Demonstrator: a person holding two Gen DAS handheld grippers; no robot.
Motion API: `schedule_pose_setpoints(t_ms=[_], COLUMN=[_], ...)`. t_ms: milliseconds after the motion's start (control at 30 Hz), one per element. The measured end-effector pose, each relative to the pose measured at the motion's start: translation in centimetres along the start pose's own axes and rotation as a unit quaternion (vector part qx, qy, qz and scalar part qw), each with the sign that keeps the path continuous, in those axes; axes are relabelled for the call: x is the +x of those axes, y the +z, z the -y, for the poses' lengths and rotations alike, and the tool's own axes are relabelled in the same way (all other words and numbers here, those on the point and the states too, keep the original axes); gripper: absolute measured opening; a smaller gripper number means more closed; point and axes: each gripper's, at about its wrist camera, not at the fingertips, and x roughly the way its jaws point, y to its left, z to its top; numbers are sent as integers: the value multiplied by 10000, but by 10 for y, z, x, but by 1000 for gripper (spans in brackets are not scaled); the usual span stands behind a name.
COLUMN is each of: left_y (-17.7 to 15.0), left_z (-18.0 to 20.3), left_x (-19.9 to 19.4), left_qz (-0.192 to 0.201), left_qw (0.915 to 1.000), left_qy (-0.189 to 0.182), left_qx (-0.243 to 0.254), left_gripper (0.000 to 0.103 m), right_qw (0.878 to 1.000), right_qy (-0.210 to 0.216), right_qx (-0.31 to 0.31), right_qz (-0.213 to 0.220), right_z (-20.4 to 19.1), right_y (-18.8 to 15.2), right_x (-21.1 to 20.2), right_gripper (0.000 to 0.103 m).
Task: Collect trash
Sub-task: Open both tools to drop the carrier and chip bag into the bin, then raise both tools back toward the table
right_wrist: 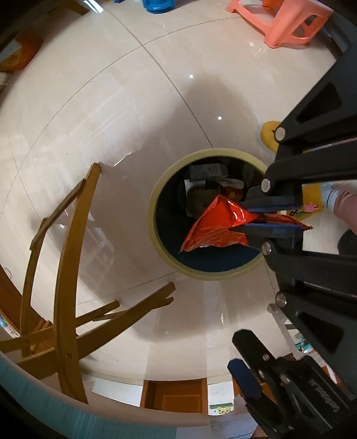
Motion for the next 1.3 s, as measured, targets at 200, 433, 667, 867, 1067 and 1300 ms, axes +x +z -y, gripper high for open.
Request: schedule_pose_setpoints(t_ms=[200,433,667,867,1067,1300], left_y=[-2,-2,-8,-10,-9,-12], left_z=[-12,-11,-8,-14,-30,-51], left_x=[-16,-37,-66,-96,-137,-201], left_qz=[220,362,331,437,593,826], left_qw=[9994,9988,9991,9987,9977,9954], left_qy=[82,21,-134,-152,-221,-406], left_qx=[-273,-330,-231,-197,-241,-259], left_gripper=[56,56,63,64,64,64], right_qw=[10000,9999,9997,9994,9989,9981], right_qy=[96,104,188,235,315,389], right_qx=[-16,-71,-21,-46,51,15], right_qz=[22,61,124,261,329,479], right_z=[-11,-18,-26,-38,-48,-69], right_y=[3,9,10,9,7,-4], right_x=[1,-4,-23,-51,-83,-140], right_gripper=[10,42,47,55,55,55])
